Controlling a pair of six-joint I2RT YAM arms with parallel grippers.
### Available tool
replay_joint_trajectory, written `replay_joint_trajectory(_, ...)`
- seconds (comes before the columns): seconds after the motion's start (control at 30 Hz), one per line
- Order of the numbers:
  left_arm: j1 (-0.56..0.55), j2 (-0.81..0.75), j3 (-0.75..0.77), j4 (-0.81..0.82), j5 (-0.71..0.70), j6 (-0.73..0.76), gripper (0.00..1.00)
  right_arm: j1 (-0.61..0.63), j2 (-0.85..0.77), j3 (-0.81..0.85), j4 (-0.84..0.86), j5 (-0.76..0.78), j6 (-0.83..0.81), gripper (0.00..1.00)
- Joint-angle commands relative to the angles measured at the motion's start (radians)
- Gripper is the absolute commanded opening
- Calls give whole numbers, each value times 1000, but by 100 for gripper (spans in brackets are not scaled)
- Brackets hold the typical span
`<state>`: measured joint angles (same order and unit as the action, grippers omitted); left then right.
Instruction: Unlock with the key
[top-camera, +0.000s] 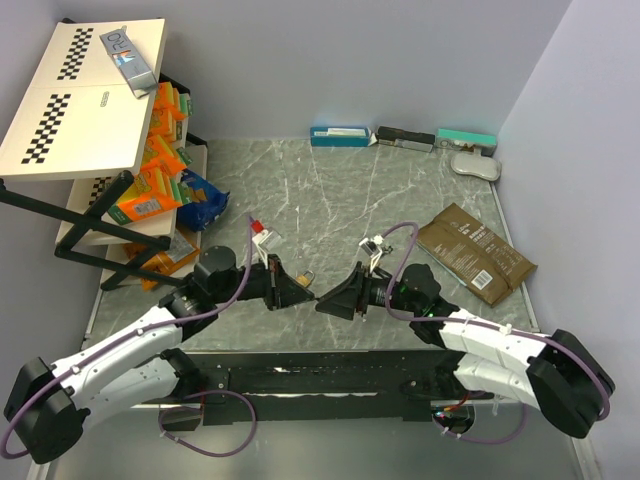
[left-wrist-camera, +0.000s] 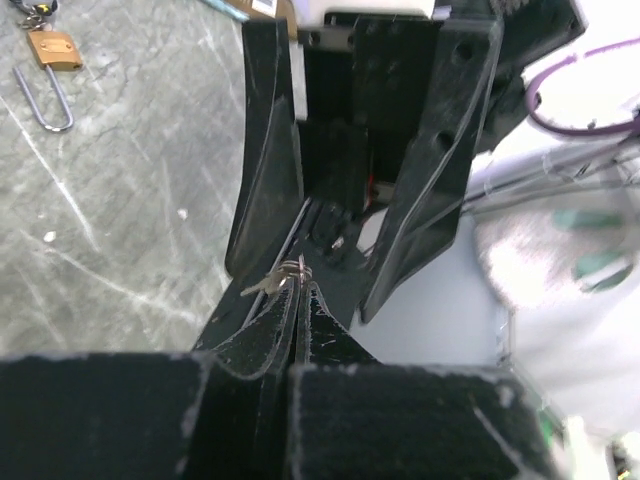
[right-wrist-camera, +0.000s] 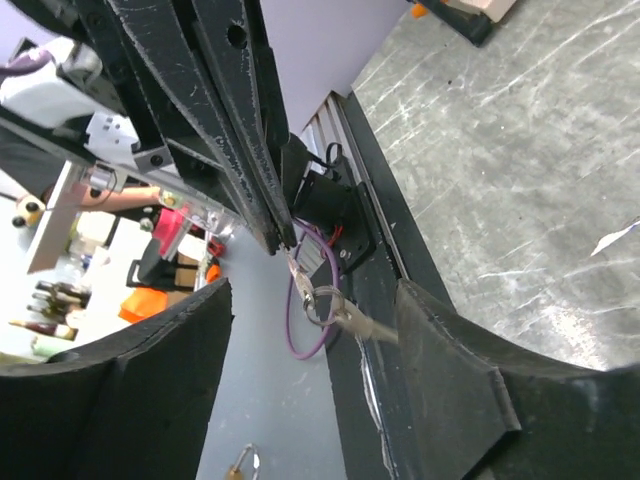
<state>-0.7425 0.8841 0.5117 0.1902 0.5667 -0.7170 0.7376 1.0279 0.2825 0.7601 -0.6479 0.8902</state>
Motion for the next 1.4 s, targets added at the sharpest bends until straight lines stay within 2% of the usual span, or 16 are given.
replay_joint_trajectory(0.0, 2, 4, 77, -135, 68, 146, 1, -14, -58, 38, -22, -51, -75, 73)
replay_joint_trajectory(0.27, 0, 4, 96, -160, 117, 186, 1, -12, -94, 73, -137, -122, -171, 64)
replay_joint_trajectory(0.47, 0, 21, 91, -143, 157, 189, 1, 3, -45, 96, -93, -156, -166, 51)
replay_joint_trajectory(0.87, 0, 13, 83, -123, 168, 183, 1, 22, 35, 99, -7, -179, -135, 36)
replay_joint_trajectory(1.2, 0, 32, 82, -86, 154, 172, 1, 23, 41, 81, 37, -187, -117, 0)
replay_joint_trajectory(1.37, 2, 53, 83, -46, 130, 156, 1, 25, 44, 70, 56, -179, -105, 0)
